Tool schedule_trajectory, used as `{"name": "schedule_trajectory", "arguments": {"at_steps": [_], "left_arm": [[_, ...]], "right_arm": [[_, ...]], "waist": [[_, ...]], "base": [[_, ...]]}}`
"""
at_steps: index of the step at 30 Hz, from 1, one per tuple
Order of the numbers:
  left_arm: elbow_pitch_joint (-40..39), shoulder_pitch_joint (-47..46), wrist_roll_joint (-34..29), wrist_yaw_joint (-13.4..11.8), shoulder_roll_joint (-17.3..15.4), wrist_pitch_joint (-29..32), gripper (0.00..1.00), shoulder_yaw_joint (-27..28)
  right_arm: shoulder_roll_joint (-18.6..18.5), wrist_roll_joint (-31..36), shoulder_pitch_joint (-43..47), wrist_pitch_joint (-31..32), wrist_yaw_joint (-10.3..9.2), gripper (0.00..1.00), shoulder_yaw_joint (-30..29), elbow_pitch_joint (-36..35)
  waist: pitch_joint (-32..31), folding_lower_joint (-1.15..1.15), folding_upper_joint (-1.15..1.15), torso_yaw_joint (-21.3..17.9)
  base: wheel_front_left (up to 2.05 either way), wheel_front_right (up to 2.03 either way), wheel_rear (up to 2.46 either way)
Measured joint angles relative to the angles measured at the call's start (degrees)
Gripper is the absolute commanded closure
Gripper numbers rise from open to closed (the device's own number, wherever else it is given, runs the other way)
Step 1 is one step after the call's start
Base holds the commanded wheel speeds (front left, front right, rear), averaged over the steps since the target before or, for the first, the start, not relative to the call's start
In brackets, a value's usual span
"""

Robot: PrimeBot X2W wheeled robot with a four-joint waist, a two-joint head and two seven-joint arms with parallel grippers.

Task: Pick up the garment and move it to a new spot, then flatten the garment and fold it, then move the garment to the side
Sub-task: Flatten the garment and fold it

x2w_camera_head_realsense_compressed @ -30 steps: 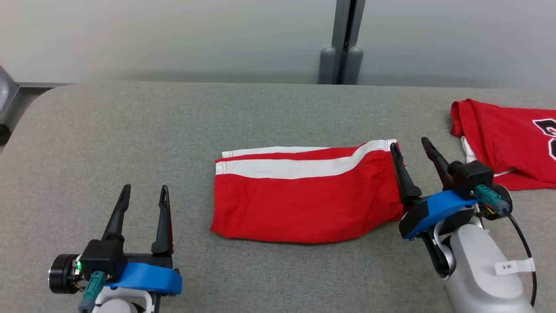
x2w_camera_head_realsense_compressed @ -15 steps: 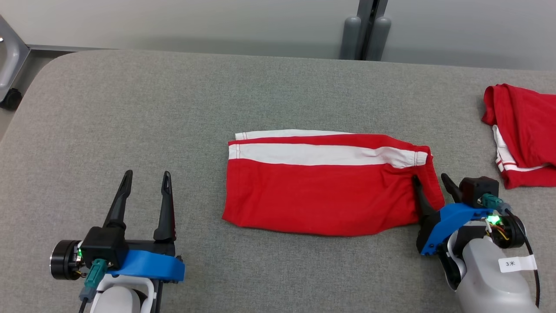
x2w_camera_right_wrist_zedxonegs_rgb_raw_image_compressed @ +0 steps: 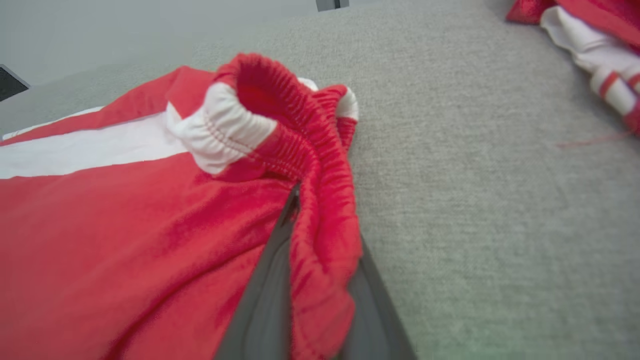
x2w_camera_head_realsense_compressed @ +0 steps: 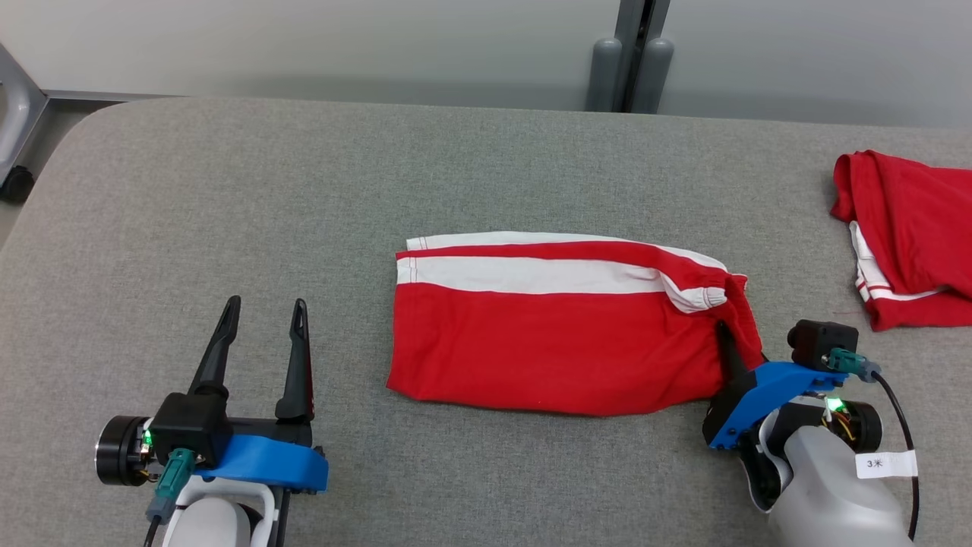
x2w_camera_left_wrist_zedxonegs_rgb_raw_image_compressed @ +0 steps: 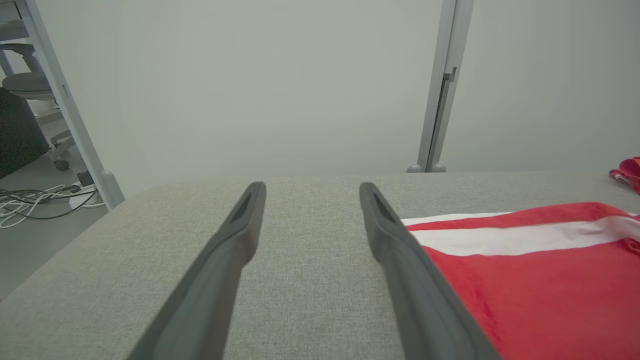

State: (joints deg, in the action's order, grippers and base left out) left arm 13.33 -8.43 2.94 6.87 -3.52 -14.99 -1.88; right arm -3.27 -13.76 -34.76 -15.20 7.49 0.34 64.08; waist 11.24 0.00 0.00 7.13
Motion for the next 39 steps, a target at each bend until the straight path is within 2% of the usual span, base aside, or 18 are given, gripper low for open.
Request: {"name": "schedule_trajectory", "arguments": {"at_steps": [6,11,17,21,29,39], "left_arm": [[0.41,0.55,0.00,0.08,-0.03,0.00,0.00,0.58],[0.38,2.14,-0.02,0.20,-0.01,0.00,0.00,0.88],[0.16,3.62,0.00,0.22,0.08,0.00,0.00,0.88],[-0.02,4.17,0.11,0.22,0.16,0.00,0.00,0.85],[-0.01,4.61,0.54,0.22,0.35,0.00,0.00,0.69],[-0.01,3.75,0.69,0.22,0.52,0.00,0.00,0.18]], "right_arm": [[-0.80,-2.58,0.34,0.09,0.01,1.00,1.27,-1.31],[-4.36,-3.83,3.16,0.08,0.00,1.00,3.10,-4.09],[-9.92,-7.21,6.04,0.32,0.00,1.00,6.42,-4.04],[-11.20,-10.14,6.02,2.21,0.00,1.00,9.55,-5.11],[-10.81,-15.77,4.26,5.57,0.00,1.00,17.37,-12.44],[-7.04,-20.94,1.53,8.08,0.00,1.00,23.02,-20.12]], "waist": [[-1.23,0.00,0.00,-0.47],[-3.12,0.00,0.00,-1.57],[-5.10,0.00,0.00,-2.96],[-5.58,0.00,0.00,-4.00],[-5.61,0.00,0.00,-5.06],[-4.59,0.01,0.00,-4.34]], "base": [[0.00,0.00,0.00],[0.00,0.00,0.00],[0.00,0.00,0.00],[0.00,0.00,0.00],[0.00,0.00,0.00],[0.00,0.00,0.00]]}}
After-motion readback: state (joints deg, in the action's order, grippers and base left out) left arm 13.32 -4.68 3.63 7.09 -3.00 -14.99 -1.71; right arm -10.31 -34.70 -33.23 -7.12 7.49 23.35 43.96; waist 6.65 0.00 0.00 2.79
